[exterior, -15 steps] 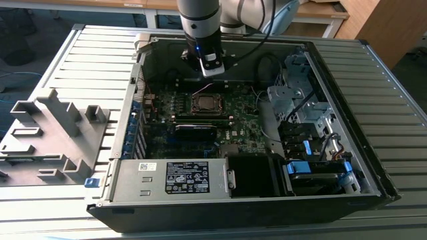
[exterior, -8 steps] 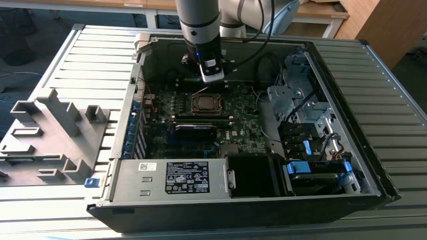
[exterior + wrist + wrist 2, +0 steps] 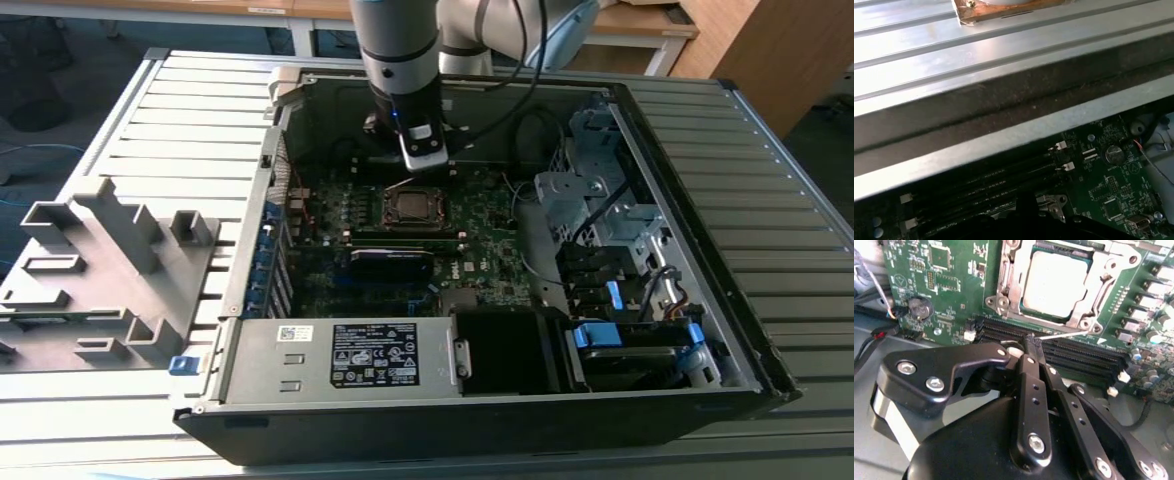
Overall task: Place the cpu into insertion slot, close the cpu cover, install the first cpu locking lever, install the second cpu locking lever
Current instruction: 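Install the first cpu locking lever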
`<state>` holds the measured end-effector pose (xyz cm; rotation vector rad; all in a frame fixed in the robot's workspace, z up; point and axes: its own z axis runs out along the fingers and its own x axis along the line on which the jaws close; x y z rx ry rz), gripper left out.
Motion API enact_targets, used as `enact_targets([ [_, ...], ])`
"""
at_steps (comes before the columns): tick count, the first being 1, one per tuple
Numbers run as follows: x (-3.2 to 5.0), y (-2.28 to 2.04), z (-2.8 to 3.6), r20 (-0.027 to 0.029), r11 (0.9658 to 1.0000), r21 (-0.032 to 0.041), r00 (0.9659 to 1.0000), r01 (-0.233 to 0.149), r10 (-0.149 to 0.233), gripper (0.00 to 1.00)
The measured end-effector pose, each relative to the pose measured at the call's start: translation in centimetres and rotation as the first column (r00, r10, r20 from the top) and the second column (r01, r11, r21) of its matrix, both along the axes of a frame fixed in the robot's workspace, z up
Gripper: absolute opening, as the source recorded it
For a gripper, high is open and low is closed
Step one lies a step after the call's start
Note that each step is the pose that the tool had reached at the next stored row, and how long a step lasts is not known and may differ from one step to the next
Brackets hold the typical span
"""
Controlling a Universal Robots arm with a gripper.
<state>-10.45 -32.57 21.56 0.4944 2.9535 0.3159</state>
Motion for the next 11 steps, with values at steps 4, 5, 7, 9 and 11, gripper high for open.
enact_targets([
  [4,0.14,0.07,-0.44,-0.0001,0.9997,0.0000,0.9997,0.026,-0.026,0.11],
  [5,0.14,0.16,-0.50,-0.0001,0.9995,0.0000,0.9995,0.030,-0.030,0.11],
  [7,0.14,0.39,-0.59,0.0000,0.9993,0.0001,0.9993,0.037,-0.037,0.11],
  [9,0.14,0.62,-0.66,0.0000,0.9991,0.0001,0.9991,0.043,-0.043,0.11],
  [11,0.14,0.72,-0.70,0.0001,0.9987,0.0001,0.9987,0.051,-0.051,0.11],
])
